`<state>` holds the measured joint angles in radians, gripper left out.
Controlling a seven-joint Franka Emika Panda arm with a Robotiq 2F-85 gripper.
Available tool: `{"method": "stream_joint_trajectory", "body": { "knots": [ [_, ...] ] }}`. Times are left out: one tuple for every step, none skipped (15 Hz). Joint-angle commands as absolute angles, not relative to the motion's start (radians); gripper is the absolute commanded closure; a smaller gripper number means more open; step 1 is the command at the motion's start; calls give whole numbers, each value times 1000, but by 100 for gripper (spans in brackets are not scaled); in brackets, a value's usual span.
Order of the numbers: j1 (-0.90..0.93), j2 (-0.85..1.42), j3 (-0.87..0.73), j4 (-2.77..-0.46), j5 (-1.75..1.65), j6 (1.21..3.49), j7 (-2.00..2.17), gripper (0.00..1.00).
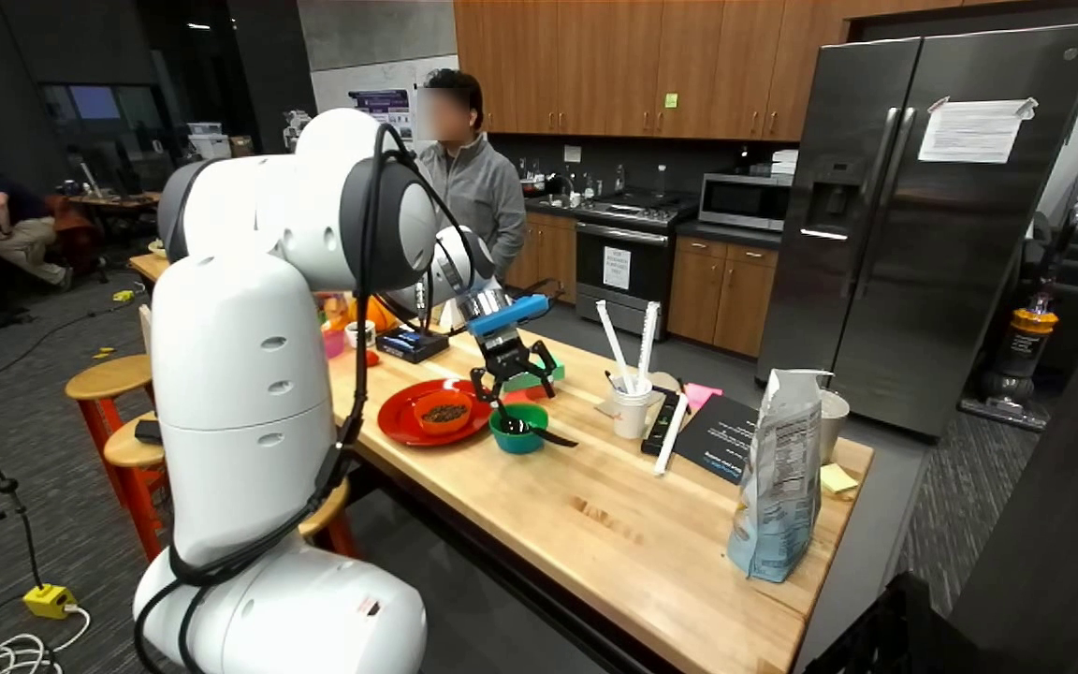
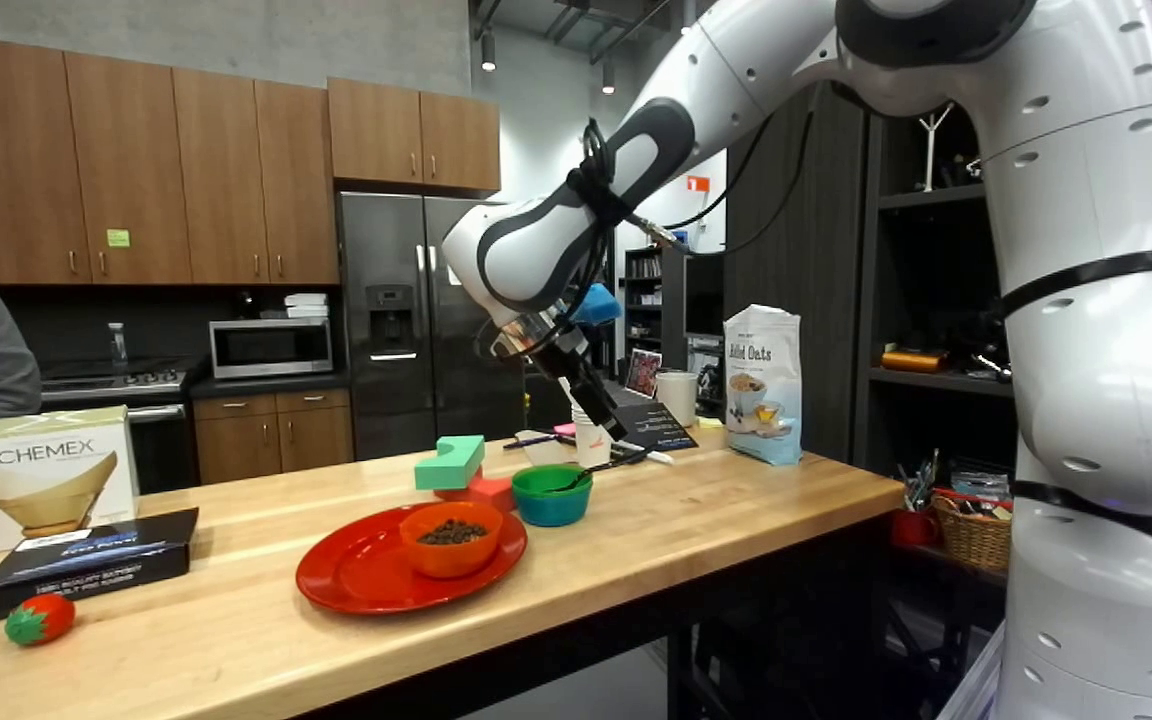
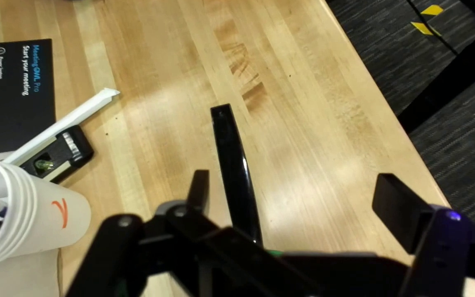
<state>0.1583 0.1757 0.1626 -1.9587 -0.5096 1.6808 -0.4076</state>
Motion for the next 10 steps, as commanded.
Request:
{"method": "stream_joint_trajectory", "body": {
  "knots": [
    [151,112,179,-1974,-408,1705,-470,0],
    [151,94,184,-1980,-375,1722,-489,0],
    [154,71,190,-1984,-340,1730,-503,0],
    [156,52,194,-1989,-307,1741,-518,0],
    [157,24,199,-1998,-273,1759,-534,0],
    [160,0,201,-2004,-252,1767,-545,0],
    [165,-21,203,-2007,-233,1770,-551,0],
    [172,-51,206,-2019,-218,1780,-552,0],
    [179,-77,208,-2028,-201,1787,-557,0],
    [187,-103,209,-2038,-183,1796,-561,0]
  ]
}}
